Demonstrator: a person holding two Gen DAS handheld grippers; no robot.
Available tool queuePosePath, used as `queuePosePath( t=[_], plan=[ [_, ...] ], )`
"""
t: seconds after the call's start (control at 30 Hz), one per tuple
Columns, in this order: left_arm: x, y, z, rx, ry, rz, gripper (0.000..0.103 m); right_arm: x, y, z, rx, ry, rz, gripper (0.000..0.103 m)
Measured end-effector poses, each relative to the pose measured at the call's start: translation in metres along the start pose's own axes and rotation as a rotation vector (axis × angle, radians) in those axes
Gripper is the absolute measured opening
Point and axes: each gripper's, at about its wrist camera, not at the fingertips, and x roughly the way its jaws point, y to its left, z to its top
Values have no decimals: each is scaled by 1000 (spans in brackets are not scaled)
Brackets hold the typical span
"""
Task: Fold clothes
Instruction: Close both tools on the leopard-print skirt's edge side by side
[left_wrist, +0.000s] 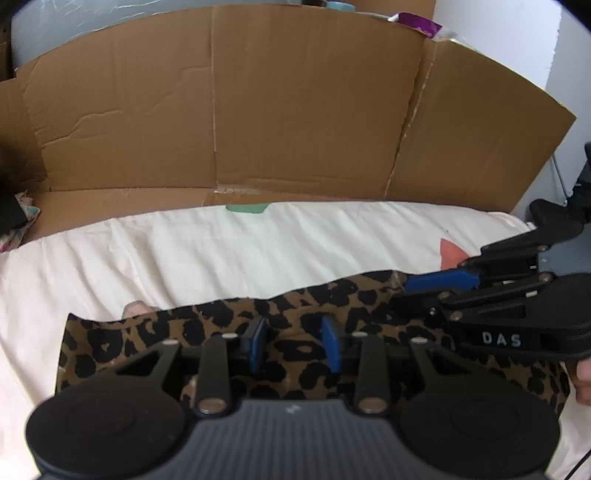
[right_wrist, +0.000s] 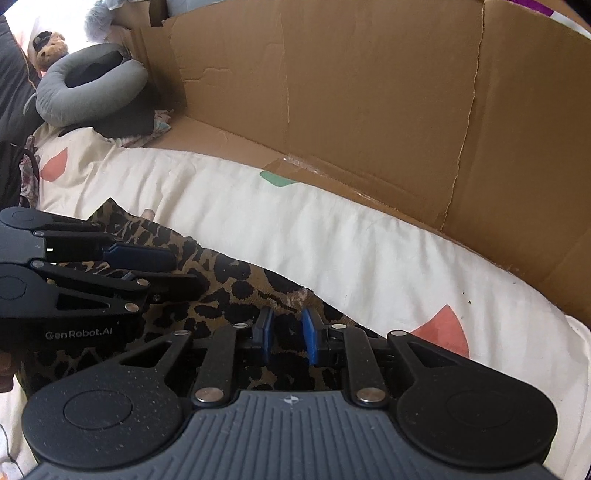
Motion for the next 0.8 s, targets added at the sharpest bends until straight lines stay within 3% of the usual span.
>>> queuePosePath(
  t=[0.43, 0.67, 0.8],
  plan=[
    [0, -3, 6, 0, 16, 20, 37, 4, -8, 4, 96, 0, 9, 25],
    [-8, -6, 15, -46, 42, 45, 34, -21, -3, 2, 130, -49, 18, 26],
    [-41, -16, 17, -51, -40, 25, 41, -40, 0, -5, 129, -57, 14, 26]
  ],
)
